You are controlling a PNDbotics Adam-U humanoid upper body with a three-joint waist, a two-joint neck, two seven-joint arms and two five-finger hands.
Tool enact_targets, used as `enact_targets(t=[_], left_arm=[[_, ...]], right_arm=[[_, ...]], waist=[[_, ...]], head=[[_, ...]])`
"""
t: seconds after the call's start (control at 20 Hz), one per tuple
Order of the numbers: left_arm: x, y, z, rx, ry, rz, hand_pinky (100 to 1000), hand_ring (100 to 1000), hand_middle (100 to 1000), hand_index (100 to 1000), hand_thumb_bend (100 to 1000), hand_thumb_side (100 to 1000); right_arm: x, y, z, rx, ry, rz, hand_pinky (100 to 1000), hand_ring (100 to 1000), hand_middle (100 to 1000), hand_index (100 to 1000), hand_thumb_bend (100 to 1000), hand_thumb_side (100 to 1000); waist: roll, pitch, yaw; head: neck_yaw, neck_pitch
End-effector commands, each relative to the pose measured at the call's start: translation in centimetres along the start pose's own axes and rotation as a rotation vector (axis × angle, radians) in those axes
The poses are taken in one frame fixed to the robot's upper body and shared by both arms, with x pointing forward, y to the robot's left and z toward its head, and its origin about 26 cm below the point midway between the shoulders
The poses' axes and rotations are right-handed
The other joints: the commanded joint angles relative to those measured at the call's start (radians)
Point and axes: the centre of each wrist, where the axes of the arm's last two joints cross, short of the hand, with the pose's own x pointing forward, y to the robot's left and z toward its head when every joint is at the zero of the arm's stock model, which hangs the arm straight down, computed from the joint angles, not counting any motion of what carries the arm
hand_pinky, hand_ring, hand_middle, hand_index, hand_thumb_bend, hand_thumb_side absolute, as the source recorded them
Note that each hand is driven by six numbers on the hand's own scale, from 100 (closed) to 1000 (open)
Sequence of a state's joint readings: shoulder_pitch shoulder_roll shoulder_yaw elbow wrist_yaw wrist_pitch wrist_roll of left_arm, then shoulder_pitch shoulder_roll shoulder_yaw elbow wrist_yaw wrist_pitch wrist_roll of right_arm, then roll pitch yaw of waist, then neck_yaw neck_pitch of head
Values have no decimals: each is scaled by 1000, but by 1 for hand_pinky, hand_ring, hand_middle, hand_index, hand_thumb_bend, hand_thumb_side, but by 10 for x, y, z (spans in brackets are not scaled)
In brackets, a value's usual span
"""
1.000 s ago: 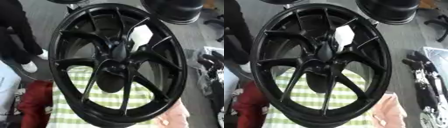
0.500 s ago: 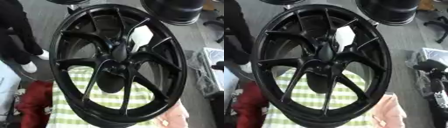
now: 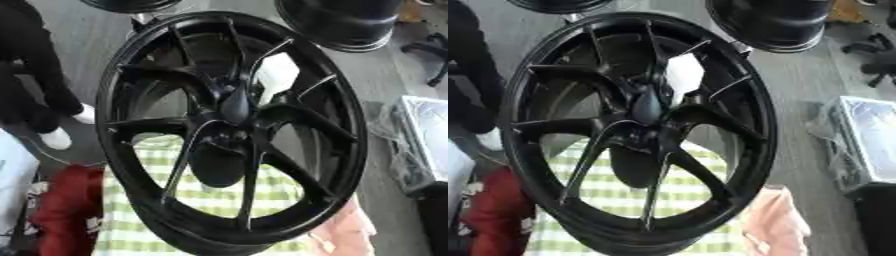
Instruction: Pull the pin out of the wheel hub.
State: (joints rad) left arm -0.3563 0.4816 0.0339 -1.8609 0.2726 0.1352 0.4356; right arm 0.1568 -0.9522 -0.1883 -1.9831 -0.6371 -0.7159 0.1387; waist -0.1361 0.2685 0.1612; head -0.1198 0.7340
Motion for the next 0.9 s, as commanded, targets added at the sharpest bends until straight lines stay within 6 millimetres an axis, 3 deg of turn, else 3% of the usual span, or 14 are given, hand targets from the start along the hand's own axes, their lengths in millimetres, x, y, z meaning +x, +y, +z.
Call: enact_targets(t=[0.05,0.2,0.4,0.55,0.9], left_arm=[[7,9,-2,12,-24,-25,625,642,793,796,136,818],[5,13,-1,24,-15,-27,626,643,793,796,136,816],[3,17,1,37,-7,-37,626,643,793,796,134,816],[2,18,1,42,-4,-43,626,643,794,797,133,818],[0,26,5,63,1,-61,626,643,794,797,136,815]], right_arm=[[16,-16,-36,110,-37,11,1000,807,781,865,100,471],[25,-23,-66,185,-59,-8,1000,807,782,868,100,479],[36,-27,-90,256,-67,-23,1000,809,784,870,100,494],[39,-28,-97,277,-63,-30,1000,812,791,882,100,504],[39,-14,-122,429,-72,-35,1000,827,810,889,100,432]], waist=[[11,-27,1],[15,-40,13],[14,-49,23],[12,-51,26],[-1,-70,43]], head=[[0,12],[-5,17],[-5,17],[-5,21],[-29,36]])
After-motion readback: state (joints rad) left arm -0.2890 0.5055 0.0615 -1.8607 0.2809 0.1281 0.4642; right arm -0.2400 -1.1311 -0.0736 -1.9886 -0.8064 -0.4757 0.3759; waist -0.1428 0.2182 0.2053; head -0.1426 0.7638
